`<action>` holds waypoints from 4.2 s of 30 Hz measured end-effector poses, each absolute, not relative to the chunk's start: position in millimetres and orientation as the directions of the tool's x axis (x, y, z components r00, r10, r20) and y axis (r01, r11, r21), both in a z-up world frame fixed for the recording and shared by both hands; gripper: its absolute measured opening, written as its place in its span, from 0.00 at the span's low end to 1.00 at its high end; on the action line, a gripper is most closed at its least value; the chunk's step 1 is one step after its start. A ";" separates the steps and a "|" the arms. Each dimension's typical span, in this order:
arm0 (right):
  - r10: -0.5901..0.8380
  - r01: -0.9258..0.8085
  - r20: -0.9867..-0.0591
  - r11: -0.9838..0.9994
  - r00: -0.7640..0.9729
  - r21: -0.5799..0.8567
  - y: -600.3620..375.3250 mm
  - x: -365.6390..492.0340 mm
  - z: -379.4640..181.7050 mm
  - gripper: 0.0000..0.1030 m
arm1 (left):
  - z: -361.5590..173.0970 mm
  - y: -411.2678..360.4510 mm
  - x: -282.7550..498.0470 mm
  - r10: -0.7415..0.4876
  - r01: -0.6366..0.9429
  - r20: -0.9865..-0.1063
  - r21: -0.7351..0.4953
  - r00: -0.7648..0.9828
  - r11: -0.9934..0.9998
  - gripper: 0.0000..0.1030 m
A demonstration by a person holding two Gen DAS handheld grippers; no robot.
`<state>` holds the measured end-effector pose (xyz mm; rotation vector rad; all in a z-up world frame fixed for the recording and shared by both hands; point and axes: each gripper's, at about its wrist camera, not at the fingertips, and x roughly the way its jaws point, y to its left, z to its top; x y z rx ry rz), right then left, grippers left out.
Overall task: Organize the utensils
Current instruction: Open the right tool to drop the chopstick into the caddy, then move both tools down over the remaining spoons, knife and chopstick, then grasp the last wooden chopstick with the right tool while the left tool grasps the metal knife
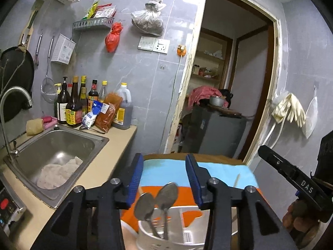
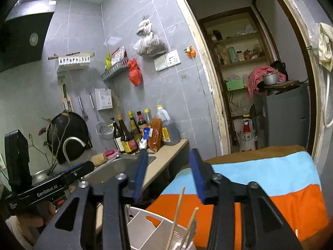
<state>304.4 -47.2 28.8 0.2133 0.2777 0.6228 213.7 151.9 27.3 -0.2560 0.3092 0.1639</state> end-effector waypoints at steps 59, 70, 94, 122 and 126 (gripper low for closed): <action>0.441 -0.242 -0.591 0.890 0.676 0.387 -305.1 316.5 -107.4 0.79 | -70.2 -87.3 245.5 -0.098 -0.042 -0.615 -0.210 0.782 0.977 0.92; 0.528 -0.284 -0.660 0.848 0.535 0.447 -276.2 337.3 -153.2 0.32 | -124.6 -96.9 276.2 -0.246 -0.016 -0.722 -0.336 0.647 0.942 0.45; 0.545 -0.309 -0.697 0.838 0.466 0.449 -265.9 342.1 -173.3 0.24 | -154.0 -106.1 316.7 -0.315 -0.041 -0.796 -0.390 0.517 0.920 0.06; 0.332 -0.275 -0.880 0.930 0.339 0.245 -217.8 365.1 -170.5 0.09 | -157.0 -83.8 316.2 -0.319 -0.092 -0.827 -0.403 0.463 0.911 0.06; 0.322 -0.267 -0.895 0.932 0.308 0.244 -213.2 373.0 -171.9 0.09 | -157.1 -82.9 320.7 -0.333 -0.077 -0.839 -0.402 0.431 0.913 0.08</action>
